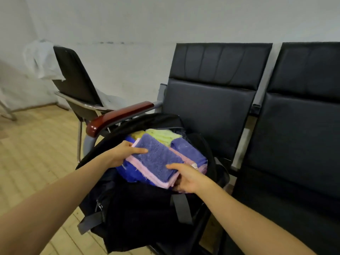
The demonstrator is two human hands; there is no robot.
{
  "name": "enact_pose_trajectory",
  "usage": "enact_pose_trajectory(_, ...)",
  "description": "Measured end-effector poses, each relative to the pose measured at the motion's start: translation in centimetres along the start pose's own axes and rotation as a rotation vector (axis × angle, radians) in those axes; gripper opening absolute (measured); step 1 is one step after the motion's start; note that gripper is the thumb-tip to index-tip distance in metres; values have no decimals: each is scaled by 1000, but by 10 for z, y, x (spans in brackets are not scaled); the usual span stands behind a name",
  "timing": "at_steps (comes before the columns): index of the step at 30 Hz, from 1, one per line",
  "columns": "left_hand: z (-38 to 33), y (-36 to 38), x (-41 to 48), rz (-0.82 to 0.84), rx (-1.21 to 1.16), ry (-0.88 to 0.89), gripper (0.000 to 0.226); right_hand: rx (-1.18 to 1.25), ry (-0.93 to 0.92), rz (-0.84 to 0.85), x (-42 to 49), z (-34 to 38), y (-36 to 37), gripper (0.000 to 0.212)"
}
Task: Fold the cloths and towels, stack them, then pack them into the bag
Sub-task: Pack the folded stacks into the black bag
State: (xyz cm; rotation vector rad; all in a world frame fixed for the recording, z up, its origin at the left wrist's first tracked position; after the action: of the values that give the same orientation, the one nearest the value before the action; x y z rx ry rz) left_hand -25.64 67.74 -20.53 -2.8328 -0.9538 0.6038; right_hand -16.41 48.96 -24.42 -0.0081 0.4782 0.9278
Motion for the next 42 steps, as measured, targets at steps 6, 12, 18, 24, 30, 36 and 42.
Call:
enact_pose_trajectory(6,51,11,13,40,88,-87,41,-90,119,-35,12,-42,-6,15)
enact_pose_trajectory(12,101,6,46,12,177,-264,115,-93,264,38,0,-73,-1,13)
enact_pose_trajectory(18,92,-16,41,-285,39,-216,119,-106,284,23,28,-72,21,23)
enact_pose_trajectory(24,59,-18,16,-543,541,8,90,-177,244,57,22,-66,19,25)
enact_pose_trajectory(30,11,25,-6,-201,746,574,38,-857,175,154,-6,-15,1,24)
enact_pose_trajectory(36,55,39,23,33,697,296,48,-1280,-391,83,4,38,32,22)
enact_pose_trajectory(42,64,39,26,126,455,162,37,-1421,-338,214,32,-24,40,47)
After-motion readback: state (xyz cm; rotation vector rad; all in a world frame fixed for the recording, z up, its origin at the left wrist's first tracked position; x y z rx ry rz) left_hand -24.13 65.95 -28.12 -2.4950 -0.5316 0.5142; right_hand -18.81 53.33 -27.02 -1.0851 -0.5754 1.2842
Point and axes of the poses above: each hand's wrist, its own x-axis towards the middle knuckle, its own y-axis out of the palm, z = x × y, the point moved 8 cm from there along x, towards the middle knuckle, and after that the axes turned 5 degrees about -y, right-handed, at the moved point
